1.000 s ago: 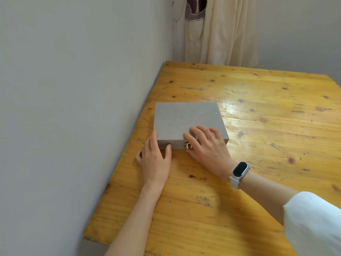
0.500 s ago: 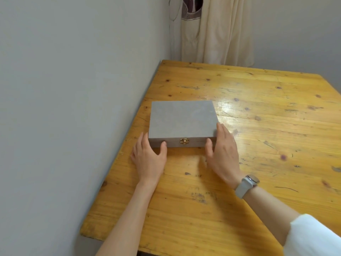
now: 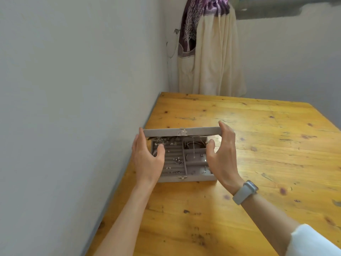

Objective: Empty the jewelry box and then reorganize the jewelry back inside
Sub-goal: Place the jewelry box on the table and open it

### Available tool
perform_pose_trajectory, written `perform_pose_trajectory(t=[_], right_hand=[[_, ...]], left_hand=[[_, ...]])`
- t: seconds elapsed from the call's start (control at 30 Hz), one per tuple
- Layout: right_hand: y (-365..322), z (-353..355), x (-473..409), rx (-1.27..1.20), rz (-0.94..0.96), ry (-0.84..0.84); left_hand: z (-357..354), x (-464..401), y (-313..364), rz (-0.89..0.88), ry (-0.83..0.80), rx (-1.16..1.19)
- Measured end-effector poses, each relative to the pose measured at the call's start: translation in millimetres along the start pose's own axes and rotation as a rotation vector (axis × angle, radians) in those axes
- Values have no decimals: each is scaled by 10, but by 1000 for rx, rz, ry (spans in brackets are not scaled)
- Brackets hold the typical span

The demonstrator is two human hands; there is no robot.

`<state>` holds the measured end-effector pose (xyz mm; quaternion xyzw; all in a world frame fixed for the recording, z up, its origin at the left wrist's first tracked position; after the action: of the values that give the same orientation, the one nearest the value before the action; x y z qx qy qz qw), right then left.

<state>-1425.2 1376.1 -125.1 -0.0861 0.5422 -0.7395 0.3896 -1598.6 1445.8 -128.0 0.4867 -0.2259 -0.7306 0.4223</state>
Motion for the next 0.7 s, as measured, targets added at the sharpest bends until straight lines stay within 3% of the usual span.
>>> perform_pose_trajectory(t=[0.13,0.37,0.57,0.7], right_hand=[[-147,-105,-324,41,70,19],[-135,-394,-859,369,109,20],[-81,-520,-1089,553,61,-9],[-165,-583,-1099,517,245,192]], left_hand=[[-71,-427,25,-96,-43,-51],[-171,-1063,-185,-214,-229,-371],[-196,-1387,-343,-364,-231,-533],[-185,-1539,-414,-464,-194,-563]])
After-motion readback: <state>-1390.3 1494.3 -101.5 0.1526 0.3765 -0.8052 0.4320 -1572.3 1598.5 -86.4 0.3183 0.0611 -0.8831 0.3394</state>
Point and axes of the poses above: each hand's wrist, its own x-axis away from the middle knuckle, its own z-axis out of the back of the hand, y = z × x, the point moved 2 cm from there along -x, towards the middle knuckle, and after that the axes turned 15 degrees about -z, right-handed, at the moved point
